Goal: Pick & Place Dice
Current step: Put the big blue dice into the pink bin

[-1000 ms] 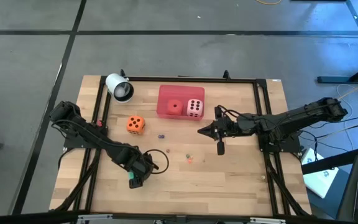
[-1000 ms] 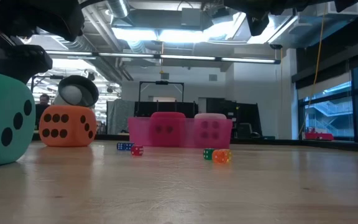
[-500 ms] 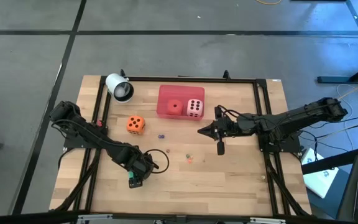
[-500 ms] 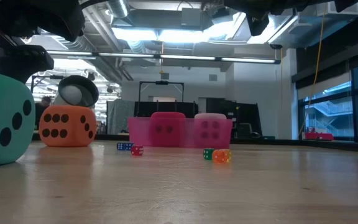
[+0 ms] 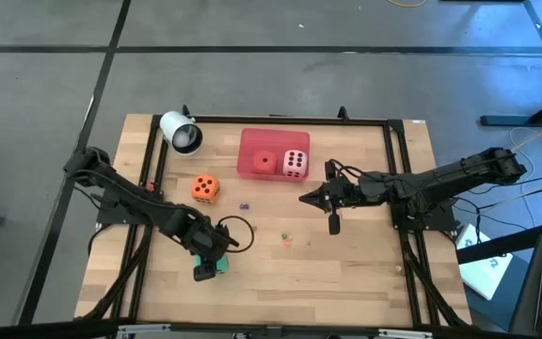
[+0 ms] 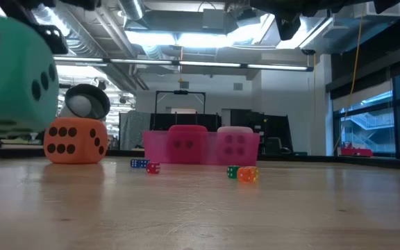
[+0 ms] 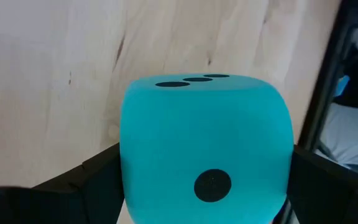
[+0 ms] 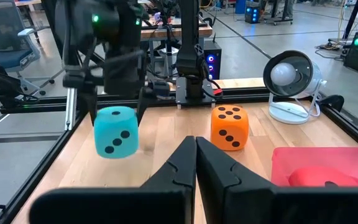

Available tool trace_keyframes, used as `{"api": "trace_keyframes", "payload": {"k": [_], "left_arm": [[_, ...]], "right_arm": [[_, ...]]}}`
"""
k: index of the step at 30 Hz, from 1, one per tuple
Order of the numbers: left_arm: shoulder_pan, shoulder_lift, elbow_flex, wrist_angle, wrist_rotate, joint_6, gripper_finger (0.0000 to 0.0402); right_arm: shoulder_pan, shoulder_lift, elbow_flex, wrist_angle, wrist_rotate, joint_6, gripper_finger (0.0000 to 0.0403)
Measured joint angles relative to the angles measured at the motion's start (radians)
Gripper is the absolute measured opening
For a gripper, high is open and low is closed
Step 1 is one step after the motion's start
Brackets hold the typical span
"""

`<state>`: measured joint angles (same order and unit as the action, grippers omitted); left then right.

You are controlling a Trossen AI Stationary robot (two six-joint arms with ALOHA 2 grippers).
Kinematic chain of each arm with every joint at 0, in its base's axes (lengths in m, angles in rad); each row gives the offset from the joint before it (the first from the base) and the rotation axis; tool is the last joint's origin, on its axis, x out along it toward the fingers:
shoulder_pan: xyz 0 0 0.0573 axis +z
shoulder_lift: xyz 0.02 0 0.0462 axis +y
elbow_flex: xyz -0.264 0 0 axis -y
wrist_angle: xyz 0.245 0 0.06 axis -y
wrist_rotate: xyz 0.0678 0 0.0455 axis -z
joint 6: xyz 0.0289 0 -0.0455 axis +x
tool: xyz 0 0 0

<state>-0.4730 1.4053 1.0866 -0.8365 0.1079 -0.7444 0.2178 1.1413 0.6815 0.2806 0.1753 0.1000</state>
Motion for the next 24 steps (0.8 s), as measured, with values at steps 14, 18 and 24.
{"api": "trace_keyframes", "payload": {"k": [14,18,24], "left_arm": [[0.132,-0.15,0.0,0.002,-0.161,0.212,0.0342],[0.211,-0.172,0.0,0.018,-0.24,0.337,0.0342],[0.374,-0.183,0.001,0.166,-0.267,0.537,0.0342]], "right_arm": [[0.0,0.0,0.0,-0.005,0.0,0.001,0.0011],[0.0,0.0,0.0,-0.005,0.0,0.0,0.0011],[0.0,0.0,0.0,-0.005,0.0,-0.003,0.0011]]}}
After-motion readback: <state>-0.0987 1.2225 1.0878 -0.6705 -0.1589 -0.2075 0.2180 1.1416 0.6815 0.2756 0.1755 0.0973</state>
